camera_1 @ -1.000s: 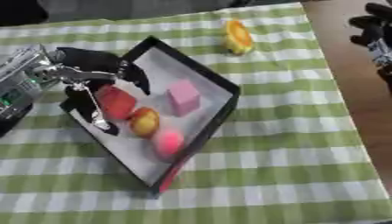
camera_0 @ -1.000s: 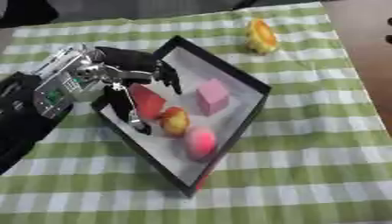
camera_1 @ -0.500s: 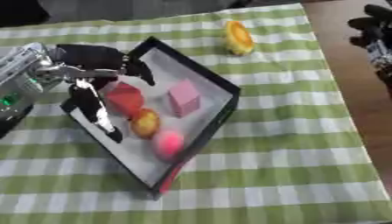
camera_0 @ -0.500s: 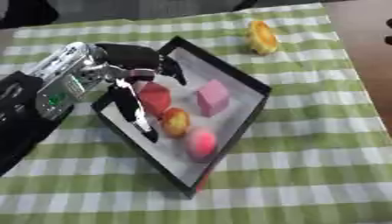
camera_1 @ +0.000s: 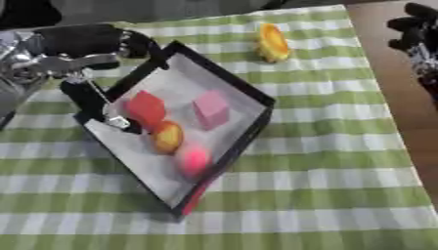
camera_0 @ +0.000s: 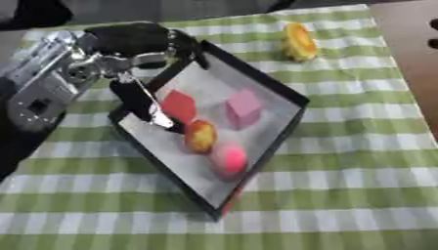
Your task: Pick up objects on the table and place them in the box.
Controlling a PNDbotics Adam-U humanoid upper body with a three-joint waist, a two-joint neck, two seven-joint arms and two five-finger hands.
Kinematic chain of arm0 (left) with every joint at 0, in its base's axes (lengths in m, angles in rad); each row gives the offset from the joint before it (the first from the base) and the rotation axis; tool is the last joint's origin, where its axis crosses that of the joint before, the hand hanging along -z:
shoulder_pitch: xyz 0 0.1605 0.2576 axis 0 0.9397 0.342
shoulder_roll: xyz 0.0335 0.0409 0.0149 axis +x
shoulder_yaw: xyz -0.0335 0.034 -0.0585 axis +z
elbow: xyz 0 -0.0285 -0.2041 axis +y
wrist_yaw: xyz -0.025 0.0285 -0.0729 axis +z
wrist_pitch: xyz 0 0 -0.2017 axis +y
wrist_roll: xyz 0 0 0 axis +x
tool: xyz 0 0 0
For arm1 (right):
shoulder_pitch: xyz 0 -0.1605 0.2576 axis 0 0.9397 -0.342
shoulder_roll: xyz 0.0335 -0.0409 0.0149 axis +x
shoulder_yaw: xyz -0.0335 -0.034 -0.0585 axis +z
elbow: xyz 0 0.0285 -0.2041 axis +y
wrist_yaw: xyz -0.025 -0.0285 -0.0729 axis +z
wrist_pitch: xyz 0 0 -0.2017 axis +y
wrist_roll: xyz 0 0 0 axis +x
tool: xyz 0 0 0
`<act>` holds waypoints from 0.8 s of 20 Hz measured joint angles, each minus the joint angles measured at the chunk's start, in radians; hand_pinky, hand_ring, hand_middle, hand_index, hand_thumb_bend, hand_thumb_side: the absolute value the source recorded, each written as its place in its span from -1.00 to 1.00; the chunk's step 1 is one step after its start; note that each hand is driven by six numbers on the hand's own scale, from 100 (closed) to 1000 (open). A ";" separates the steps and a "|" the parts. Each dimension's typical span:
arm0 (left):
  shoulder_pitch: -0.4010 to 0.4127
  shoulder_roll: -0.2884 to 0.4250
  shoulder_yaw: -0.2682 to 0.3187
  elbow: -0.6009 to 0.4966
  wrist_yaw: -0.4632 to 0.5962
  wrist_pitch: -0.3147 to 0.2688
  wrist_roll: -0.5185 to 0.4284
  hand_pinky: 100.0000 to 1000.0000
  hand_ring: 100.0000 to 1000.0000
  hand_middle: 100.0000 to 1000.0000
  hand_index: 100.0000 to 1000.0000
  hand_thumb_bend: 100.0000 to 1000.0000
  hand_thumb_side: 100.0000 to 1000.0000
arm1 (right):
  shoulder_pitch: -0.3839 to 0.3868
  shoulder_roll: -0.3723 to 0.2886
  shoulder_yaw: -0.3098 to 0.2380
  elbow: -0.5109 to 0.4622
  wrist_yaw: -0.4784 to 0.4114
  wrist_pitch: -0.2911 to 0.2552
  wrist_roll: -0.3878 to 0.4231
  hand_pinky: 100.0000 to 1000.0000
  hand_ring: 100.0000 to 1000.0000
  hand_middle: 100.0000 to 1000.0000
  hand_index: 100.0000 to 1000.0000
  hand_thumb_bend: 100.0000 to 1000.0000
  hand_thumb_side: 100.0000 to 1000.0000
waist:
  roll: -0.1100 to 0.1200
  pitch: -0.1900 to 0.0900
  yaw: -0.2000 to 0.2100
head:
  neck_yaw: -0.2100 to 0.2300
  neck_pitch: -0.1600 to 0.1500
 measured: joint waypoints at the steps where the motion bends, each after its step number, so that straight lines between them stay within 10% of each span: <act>1: 0.014 0.019 0.013 -0.051 0.012 0.017 0.011 0.52 0.58 0.54 0.67 0.24 -0.37 | -0.001 -0.006 0.000 0.000 -0.003 -0.002 -0.001 0.71 0.84 0.49 0.80 -1.00 0.01 | 0.000 -0.001 0.004 | -0.005 0.000; 10: 0.350 0.171 0.218 -0.307 0.156 0.177 0.228 0.46 0.49 0.45 0.55 -0.10 -0.27 | -0.043 -0.080 0.002 -0.007 -0.012 -0.021 -0.014 0.72 0.87 0.54 0.81 -1.00 -0.04 | -0.001 -0.007 0.029 | -0.030 0.008; 16: 0.721 0.060 0.469 -0.316 0.318 0.232 0.588 0.45 0.45 0.42 0.52 -0.44 0.06 | -0.107 -0.124 0.023 0.012 -0.013 -0.013 0.008 0.75 0.96 0.63 0.87 -1.00 -0.03 | -0.034 -0.007 0.058 | -0.038 0.004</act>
